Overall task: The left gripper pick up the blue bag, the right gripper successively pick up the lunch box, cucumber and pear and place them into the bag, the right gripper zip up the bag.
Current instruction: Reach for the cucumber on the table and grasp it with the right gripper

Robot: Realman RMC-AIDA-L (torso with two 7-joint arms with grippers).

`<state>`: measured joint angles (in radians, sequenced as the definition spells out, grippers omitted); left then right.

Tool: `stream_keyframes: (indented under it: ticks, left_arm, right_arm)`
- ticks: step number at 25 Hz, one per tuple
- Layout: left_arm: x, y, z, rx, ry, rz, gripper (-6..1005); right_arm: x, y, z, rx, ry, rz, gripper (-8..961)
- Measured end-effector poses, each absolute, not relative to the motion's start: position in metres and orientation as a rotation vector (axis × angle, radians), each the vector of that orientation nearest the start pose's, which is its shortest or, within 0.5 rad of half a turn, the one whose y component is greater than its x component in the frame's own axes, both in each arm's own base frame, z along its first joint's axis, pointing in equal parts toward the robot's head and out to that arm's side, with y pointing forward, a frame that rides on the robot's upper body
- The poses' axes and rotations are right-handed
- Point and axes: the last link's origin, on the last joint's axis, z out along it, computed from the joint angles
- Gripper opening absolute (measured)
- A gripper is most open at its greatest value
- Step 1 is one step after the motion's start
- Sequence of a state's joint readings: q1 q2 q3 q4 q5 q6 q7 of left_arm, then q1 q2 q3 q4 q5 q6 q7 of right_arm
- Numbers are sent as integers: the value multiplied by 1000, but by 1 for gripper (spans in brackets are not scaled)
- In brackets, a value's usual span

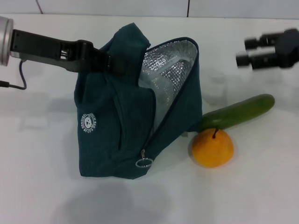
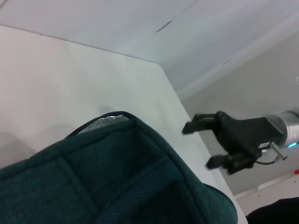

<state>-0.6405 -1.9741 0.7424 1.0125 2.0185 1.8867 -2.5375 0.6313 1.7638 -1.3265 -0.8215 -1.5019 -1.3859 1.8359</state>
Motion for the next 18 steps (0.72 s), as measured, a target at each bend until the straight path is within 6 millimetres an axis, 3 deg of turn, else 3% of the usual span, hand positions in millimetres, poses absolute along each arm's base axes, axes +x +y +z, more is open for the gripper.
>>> stream_keyframes:
  ticks: [5, 9, 18]
  left_arm:
    - [-193, 346, 82, -2695, -1652, -580, 37]
    - [-193, 346, 81, -2696, -1655, -581, 37]
    - [-191, 343, 76, -2689, -1700, -636, 37]
  right_arm:
    - [175, 394, 79, -2940, 408, 15, 722]
    - [170, 393, 82, -2954, 183, -308, 719]
    - [165, 396, 67, -2910, -157, -552, 712]
